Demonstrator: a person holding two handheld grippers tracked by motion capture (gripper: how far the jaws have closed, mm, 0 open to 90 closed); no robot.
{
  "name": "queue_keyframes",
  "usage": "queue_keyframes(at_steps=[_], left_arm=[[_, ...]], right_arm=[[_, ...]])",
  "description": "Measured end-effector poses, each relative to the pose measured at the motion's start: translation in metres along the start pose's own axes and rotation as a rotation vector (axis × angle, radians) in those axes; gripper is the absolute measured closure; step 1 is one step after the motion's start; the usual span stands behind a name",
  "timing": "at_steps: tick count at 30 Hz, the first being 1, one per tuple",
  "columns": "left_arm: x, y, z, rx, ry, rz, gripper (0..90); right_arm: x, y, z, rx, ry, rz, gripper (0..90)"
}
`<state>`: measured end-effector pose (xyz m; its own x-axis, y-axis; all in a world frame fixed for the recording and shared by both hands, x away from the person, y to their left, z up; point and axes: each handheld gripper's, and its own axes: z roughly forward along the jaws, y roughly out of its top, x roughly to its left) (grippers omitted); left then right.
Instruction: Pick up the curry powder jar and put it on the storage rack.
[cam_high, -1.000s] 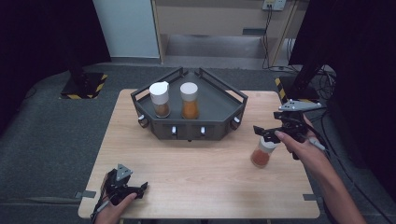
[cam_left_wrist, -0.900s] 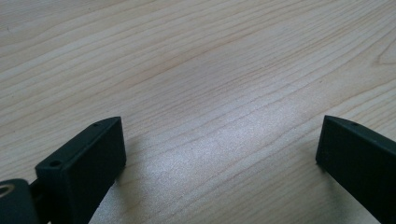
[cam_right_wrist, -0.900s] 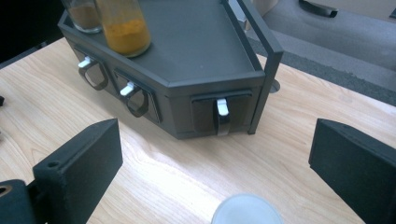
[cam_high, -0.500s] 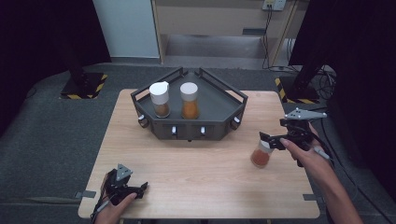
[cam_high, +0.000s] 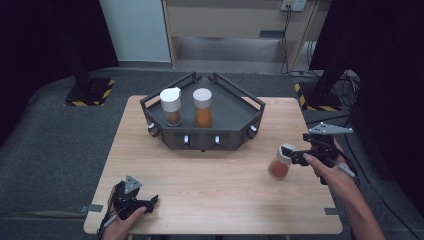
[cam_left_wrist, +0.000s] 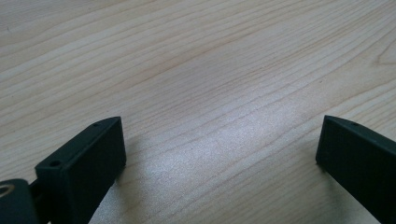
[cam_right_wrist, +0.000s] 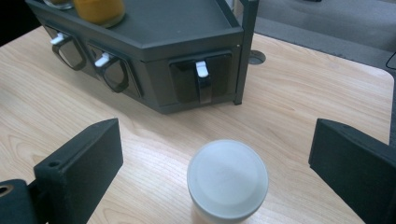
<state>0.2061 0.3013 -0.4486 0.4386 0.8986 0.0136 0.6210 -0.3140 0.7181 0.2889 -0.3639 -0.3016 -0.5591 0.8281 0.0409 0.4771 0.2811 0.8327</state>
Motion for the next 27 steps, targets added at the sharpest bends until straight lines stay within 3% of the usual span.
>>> queue_keyframes(at_steps=[10, 27], left_arm=[[0.000, 0.000, 0.000, 0.000, 0.000, 0.000, 0.0], [0.000, 0.000, 0.000, 0.000, 0.000, 0.000, 0.0]], right_arm=[[0.000, -0.016, 0.001, 0.009, -0.031, 0.002, 2.8], [-0.005, -0.040, 0.005, 0.026, -0.034, 0.032, 2.6]])
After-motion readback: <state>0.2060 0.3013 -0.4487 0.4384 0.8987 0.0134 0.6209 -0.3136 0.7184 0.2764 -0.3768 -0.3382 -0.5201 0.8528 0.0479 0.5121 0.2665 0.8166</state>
